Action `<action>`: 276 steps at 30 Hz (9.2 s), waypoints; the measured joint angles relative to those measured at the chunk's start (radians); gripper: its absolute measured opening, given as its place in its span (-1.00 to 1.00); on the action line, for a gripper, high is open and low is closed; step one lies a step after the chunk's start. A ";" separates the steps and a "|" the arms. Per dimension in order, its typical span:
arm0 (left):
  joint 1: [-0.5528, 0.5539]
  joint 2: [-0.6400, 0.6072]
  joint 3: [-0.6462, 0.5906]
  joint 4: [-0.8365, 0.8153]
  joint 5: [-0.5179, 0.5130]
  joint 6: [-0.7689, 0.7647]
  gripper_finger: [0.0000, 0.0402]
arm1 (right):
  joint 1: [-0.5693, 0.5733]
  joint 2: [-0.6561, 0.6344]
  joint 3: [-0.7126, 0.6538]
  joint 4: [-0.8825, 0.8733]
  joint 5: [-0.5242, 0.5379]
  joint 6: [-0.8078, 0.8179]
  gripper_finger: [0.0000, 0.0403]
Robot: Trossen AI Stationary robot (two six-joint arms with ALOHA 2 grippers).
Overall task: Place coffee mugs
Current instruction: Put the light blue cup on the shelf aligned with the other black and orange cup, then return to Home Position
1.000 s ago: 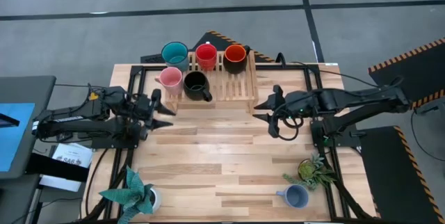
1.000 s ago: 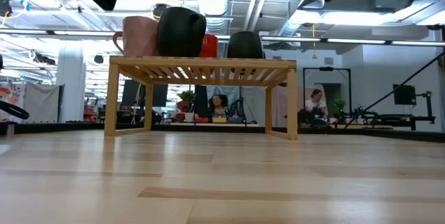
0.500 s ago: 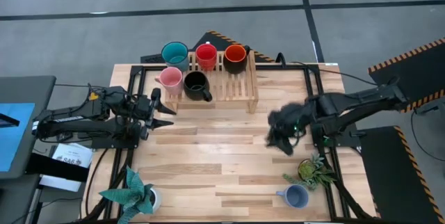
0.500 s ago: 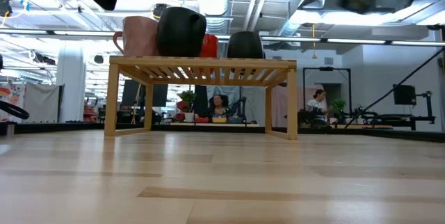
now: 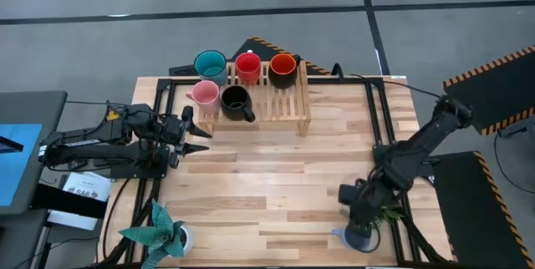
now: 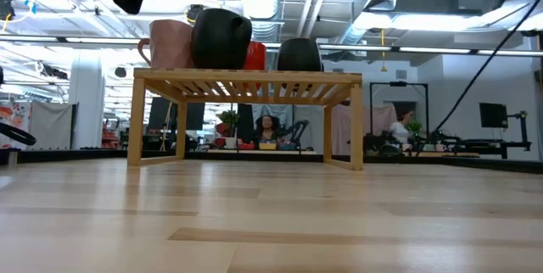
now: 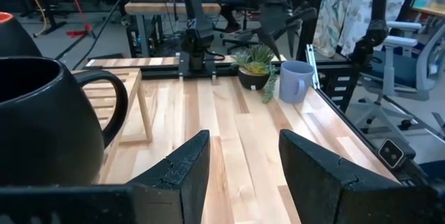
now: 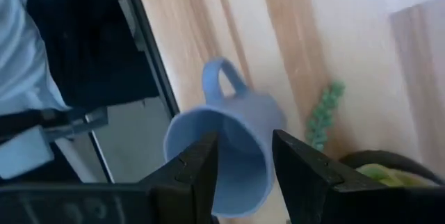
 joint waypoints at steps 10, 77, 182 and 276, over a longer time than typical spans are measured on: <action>0.000 0.000 0.000 0.000 -0.013 0.000 -0.21 | 0.063 0.115 0.000 -0.004 -0.004 -0.104 -0.19; 0.000 0.000 0.000 0.001 -0.014 0.044 -0.21 | -1.003 0.598 1.126 -0.601 0.340 -0.909 -0.80; 0.000 0.000 0.000 0.065 -0.119 0.071 -0.21 | -1.001 0.491 1.261 -0.690 0.208 -1.182 -0.18; -0.112 -0.460 -0.523 0.272 -0.186 0.017 -1.00 | -0.664 -0.656 -0.246 0.242 0.231 -0.987 -0.91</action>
